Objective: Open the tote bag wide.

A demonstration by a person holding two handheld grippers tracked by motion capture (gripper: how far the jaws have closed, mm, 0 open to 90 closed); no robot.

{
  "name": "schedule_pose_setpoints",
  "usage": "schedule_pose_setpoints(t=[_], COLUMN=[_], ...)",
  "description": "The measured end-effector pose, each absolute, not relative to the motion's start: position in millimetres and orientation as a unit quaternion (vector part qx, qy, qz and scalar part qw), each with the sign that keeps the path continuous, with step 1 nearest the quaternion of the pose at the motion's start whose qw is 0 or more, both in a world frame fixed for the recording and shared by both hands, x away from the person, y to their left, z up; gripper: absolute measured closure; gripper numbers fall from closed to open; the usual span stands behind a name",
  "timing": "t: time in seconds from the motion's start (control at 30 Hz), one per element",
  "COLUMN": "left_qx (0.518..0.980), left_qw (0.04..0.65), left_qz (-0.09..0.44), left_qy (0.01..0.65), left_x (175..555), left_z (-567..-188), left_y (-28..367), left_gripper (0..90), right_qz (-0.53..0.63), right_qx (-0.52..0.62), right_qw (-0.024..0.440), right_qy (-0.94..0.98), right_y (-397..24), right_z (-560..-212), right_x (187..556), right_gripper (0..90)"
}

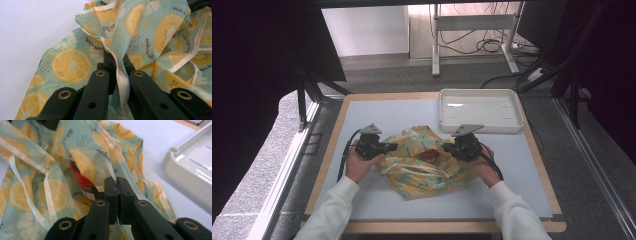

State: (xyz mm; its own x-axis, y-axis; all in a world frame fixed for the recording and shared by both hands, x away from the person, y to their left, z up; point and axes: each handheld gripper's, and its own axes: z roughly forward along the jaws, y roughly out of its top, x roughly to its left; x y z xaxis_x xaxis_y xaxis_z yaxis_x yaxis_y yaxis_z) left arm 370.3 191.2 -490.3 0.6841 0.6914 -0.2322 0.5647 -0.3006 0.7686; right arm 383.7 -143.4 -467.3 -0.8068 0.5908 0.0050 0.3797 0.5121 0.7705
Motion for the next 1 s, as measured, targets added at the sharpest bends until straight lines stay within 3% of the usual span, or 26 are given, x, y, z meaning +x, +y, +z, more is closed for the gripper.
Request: schedule_pose_setpoints(t=[0.57,1.0], left_qx=[0.796,0.787], left_qw=[0.451,0.434], left_qz=[0.085,0.091], left_qy=[0.393,0.429], left_x=[373,393], left_z=[-484,-493], left_y=[193,193], left_gripper=[89.5,89.7], right_qz=[0.427,0.420], right_qx=[0.297,0.319], right_qw=[0.146,0.155], right_qy=[0.842,0.835], right_y=[-147,-138], right_z=[-454,-470], right_x=[398,429], right_gripper=[89.2,89.3])
